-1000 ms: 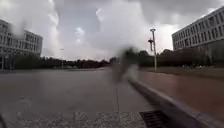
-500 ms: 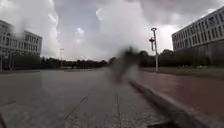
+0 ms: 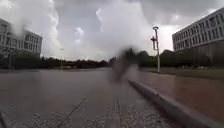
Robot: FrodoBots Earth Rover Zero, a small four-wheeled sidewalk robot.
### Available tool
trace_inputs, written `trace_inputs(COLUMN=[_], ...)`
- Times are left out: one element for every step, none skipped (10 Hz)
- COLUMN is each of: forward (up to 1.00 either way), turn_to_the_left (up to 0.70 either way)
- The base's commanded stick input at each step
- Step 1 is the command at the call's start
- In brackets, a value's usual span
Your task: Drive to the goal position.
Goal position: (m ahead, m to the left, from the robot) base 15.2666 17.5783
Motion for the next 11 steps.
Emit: trace_inputs(forward=[0.7,0.7,0.7,0.7,0.7,0.7,0.7,0.7,0.7,0.7,0.7], turn_to_the_left=[0.02,0.02,0.02,0.02,0.02,0.02,0.02,0.02,0.02,0.02,0.02])
